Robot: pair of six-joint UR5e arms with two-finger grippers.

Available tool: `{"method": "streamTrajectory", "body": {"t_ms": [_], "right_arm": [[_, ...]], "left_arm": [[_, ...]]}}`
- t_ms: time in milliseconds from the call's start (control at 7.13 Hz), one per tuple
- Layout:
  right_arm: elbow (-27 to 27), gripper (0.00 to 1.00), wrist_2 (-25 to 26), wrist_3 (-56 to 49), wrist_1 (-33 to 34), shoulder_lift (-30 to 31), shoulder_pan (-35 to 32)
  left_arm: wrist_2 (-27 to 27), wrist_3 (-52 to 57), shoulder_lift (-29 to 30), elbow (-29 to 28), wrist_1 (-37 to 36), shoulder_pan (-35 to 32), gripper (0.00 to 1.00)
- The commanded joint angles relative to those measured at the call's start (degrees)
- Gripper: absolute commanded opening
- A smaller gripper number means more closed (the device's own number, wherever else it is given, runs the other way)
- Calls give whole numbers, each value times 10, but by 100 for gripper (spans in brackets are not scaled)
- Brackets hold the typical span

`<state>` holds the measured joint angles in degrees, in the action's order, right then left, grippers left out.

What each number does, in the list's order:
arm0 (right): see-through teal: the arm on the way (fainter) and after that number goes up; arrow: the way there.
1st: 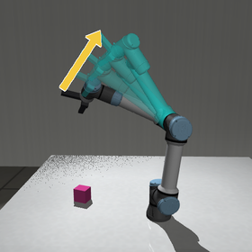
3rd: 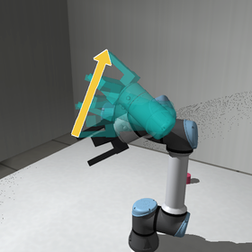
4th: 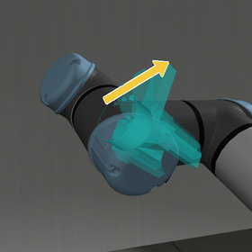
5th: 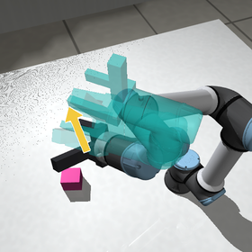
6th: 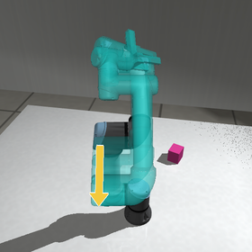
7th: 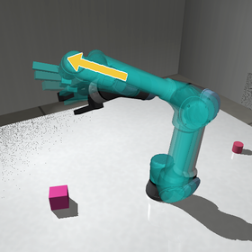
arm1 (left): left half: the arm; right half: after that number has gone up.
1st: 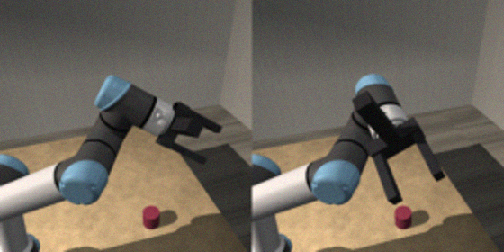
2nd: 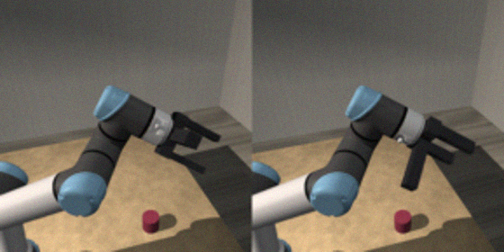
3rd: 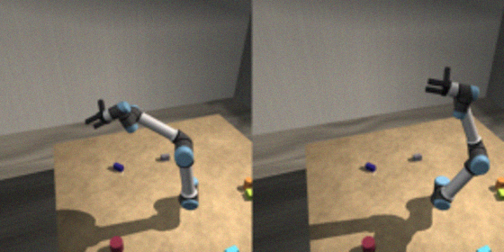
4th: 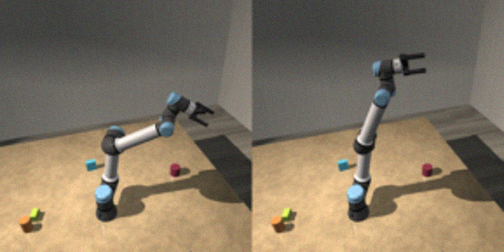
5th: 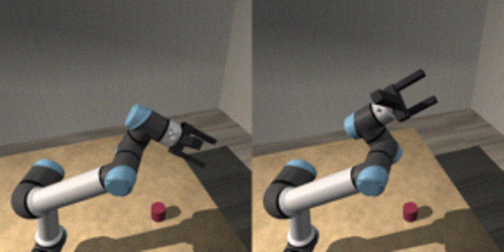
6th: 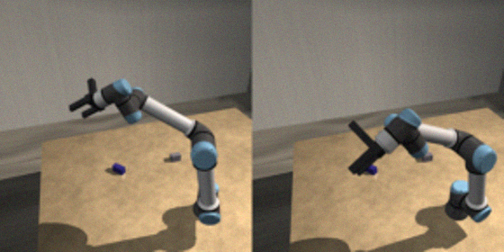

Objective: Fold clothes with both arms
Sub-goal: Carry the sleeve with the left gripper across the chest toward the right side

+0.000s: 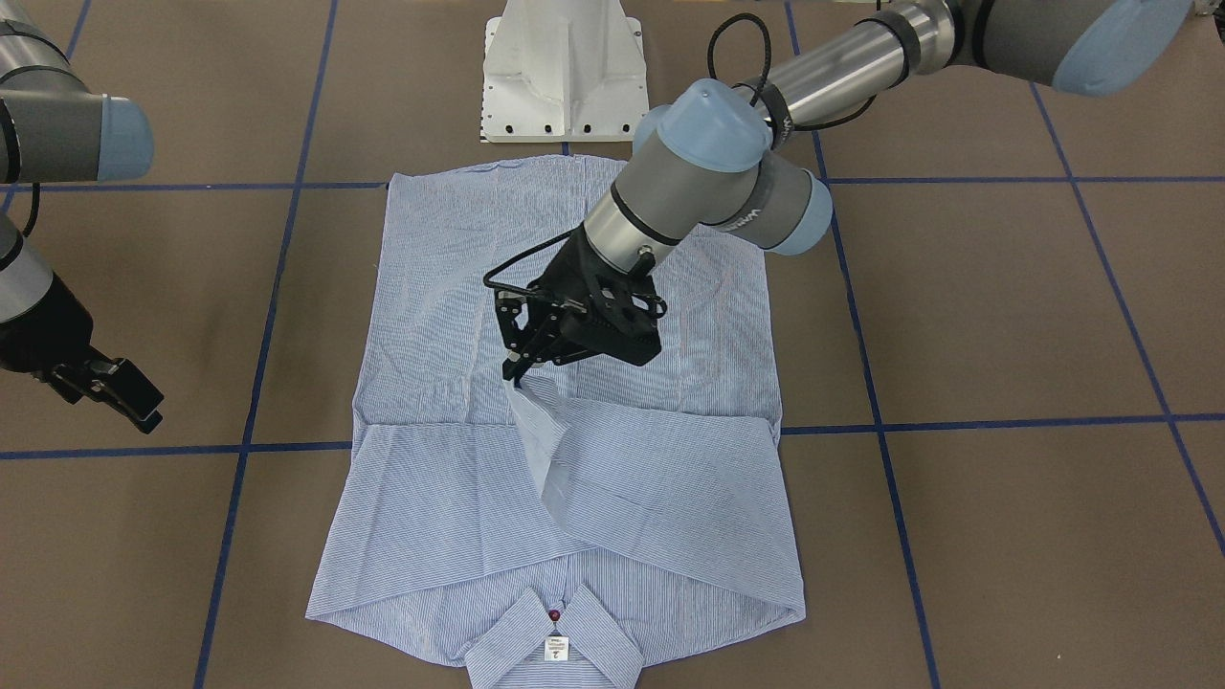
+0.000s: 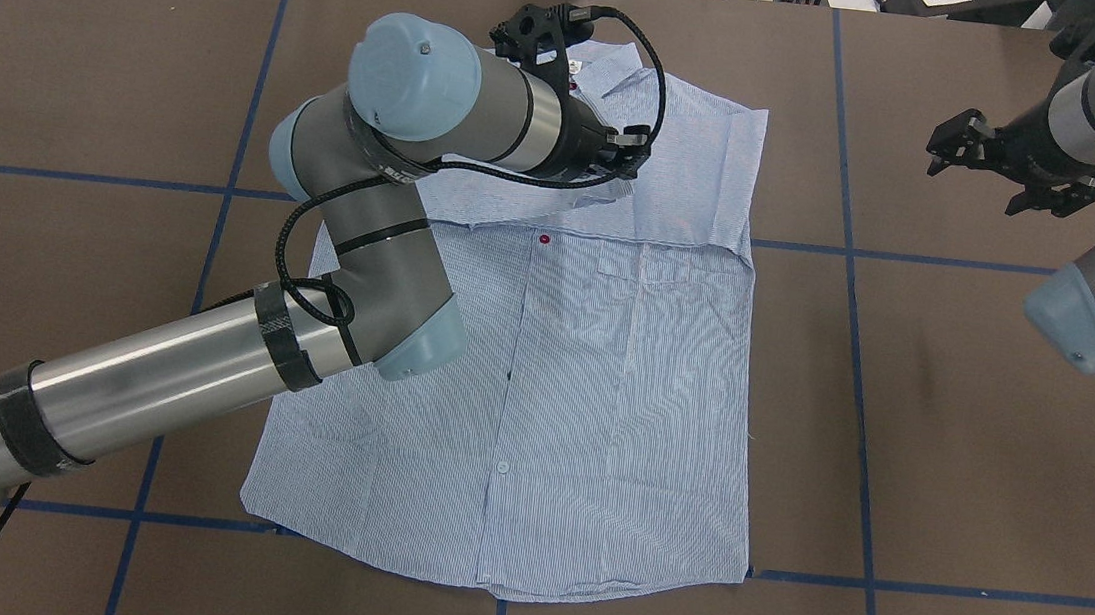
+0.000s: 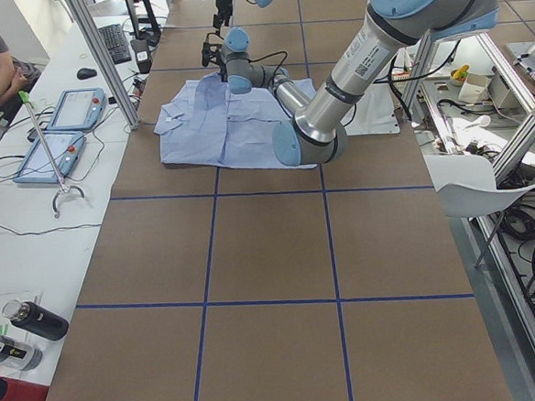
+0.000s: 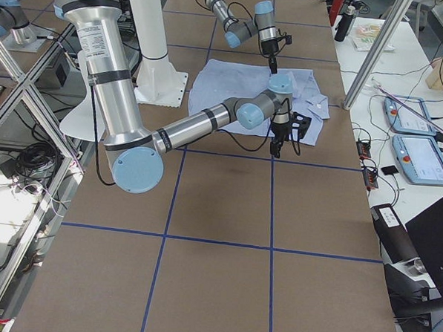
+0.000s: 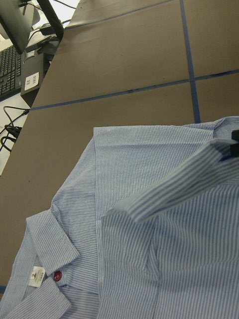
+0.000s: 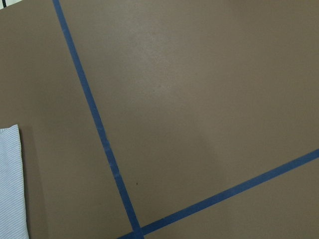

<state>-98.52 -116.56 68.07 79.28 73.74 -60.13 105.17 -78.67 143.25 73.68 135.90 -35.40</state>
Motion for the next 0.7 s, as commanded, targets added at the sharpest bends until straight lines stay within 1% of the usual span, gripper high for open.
{"method": "streamTrajectory", "body": {"t_ms": [0, 140, 281, 421, 561], "right_arm": [[3, 99, 2, 1, 0, 1, 0], [3, 99, 3, 1, -1, 2, 0], [3, 99, 4, 1, -1, 2, 0], [5, 99, 4, 2, -1, 2, 0], [4, 99, 4, 2, -1, 3, 0]], "left_arm": [[-26, -1, 4, -1, -1, 19, 0], [-41, -7, 15, -3, -2, 30, 0], [-42, -13, 19, -3, -2, 34, 21], [-44, -26, 39, -20, -2, 36, 54], [-60, -34, 70, -59, -2, 40, 80]]}}
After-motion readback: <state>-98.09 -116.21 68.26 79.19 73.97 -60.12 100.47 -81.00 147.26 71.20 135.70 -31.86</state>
